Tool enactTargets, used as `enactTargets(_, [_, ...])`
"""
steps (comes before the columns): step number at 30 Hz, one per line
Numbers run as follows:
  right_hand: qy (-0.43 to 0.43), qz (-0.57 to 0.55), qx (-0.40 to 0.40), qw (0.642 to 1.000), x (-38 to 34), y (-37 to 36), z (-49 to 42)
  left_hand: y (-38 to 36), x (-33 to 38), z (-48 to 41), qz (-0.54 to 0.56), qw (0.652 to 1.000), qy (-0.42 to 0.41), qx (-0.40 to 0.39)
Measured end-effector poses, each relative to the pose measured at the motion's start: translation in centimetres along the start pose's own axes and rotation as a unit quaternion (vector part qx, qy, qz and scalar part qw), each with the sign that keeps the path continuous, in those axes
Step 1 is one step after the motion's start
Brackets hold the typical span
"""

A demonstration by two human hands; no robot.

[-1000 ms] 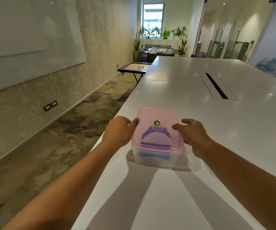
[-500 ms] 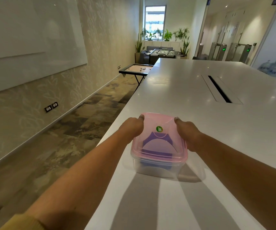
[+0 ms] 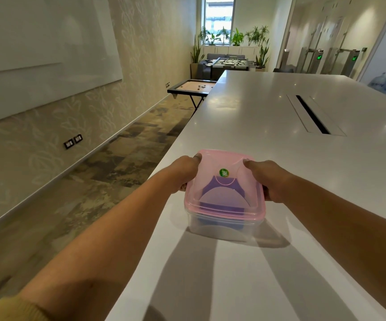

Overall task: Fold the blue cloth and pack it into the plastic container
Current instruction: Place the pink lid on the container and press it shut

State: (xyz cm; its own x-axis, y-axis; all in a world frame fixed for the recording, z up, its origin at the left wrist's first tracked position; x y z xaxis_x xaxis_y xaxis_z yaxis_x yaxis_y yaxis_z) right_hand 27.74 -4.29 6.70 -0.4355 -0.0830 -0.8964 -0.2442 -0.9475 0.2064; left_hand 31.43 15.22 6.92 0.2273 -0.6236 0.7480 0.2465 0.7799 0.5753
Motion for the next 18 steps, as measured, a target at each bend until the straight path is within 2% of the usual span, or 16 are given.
enactTargets(8, [0.012,-0.041,0.014,0.999,1.0,-0.2,-0.7,-0.5,-0.3,0.0,0.022,0.999,-0.014,0.041])
enactTargets(18, [0.011,-0.025,0.022,0.999,0.6,0.0,-0.7,-0.6,0.0,-0.3,0.049,0.997,0.005,0.052])
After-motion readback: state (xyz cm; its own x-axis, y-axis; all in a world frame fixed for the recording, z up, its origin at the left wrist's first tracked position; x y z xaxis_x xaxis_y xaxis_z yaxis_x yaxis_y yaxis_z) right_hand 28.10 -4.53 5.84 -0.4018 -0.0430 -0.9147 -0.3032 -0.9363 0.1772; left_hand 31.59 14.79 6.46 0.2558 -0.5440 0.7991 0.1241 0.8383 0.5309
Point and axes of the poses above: each hand's wrist, its own z-axis away from the middle knuckle, its own y-axis out of the back of the hand, x = y × z, the point moved 3 cm from there along -z, towards the middle knuckle, and after that the axes turned 8 degrees about -z, right-handed, at the moved point
